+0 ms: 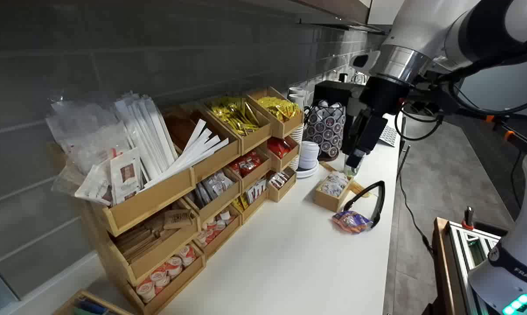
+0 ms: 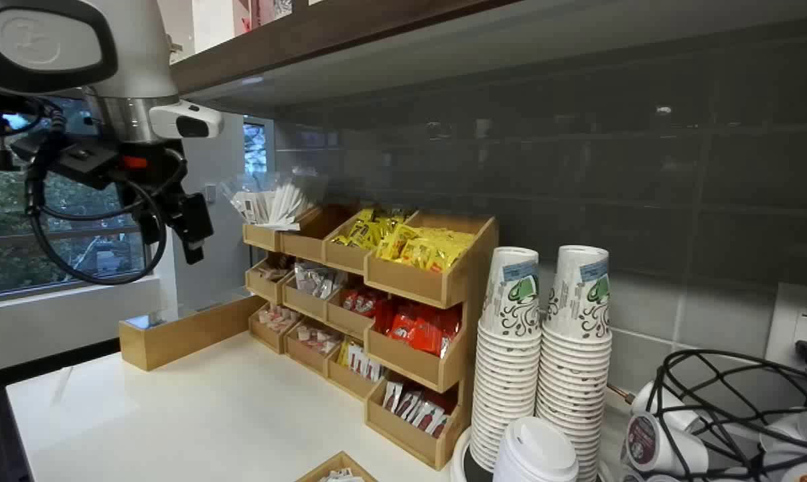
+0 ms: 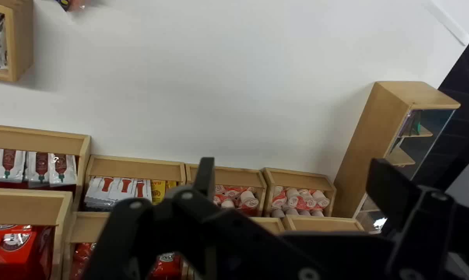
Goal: Remove one coffee pod from the bottom of the shelf and put it on the countertop.
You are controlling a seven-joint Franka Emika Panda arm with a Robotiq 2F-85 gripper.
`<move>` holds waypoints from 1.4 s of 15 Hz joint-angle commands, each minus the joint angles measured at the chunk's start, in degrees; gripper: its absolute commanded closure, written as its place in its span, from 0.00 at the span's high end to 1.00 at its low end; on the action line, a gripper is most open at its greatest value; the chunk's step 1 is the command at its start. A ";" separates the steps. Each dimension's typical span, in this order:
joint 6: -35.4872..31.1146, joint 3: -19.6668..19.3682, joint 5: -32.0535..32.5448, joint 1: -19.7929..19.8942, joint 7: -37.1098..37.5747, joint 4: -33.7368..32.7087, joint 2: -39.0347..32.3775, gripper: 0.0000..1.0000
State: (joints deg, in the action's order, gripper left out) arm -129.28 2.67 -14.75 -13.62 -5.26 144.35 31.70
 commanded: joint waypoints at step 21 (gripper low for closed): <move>-15.77 7.14 8.79 1.16 2.83 -14.59 -29.43 1.00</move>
State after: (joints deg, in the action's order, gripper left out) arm -142.47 8.15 -8.70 -13.17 -4.63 134.98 9.59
